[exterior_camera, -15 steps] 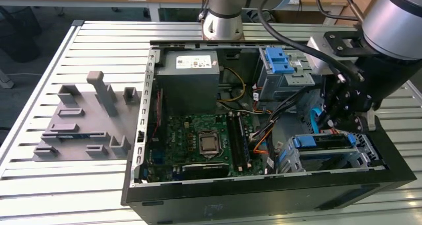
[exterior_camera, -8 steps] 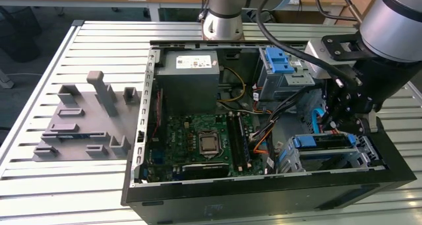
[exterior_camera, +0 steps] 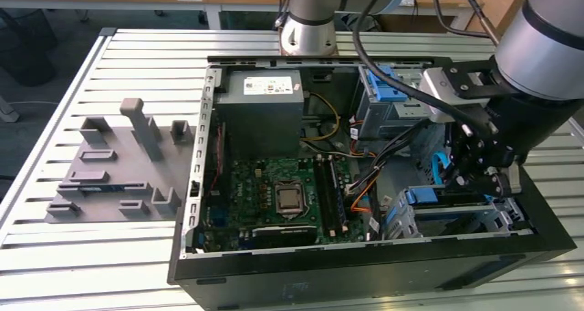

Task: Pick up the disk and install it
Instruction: 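Insert the second disk wire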

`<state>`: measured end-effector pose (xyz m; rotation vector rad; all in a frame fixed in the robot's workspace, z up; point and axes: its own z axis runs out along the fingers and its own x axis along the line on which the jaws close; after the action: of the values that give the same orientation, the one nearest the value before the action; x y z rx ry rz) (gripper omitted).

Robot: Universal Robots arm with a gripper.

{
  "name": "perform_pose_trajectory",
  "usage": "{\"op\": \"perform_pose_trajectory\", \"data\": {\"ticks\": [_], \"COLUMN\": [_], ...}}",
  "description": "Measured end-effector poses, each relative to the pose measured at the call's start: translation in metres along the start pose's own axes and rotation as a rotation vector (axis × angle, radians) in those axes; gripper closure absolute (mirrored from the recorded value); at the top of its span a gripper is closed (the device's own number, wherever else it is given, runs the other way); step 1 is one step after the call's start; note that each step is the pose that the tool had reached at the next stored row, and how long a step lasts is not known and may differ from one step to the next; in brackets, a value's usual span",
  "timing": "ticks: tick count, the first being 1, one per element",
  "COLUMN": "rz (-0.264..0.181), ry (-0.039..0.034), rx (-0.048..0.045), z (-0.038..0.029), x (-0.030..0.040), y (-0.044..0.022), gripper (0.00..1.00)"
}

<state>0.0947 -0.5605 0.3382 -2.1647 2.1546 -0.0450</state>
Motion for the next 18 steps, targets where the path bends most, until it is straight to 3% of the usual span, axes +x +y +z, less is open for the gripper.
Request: {"op": "perform_pose_trajectory", "data": {"ticks": [4, 18], "rz": [-0.003, -0.004], "ry": [-0.0001, -0.0024], "rx": [0.0028, 0.0044], "z": [0.0010, 0.0029], "x": [0.0036, 0.0037], "y": [0.0012, 0.0022], "gripper": [0.84, 0.84]}}
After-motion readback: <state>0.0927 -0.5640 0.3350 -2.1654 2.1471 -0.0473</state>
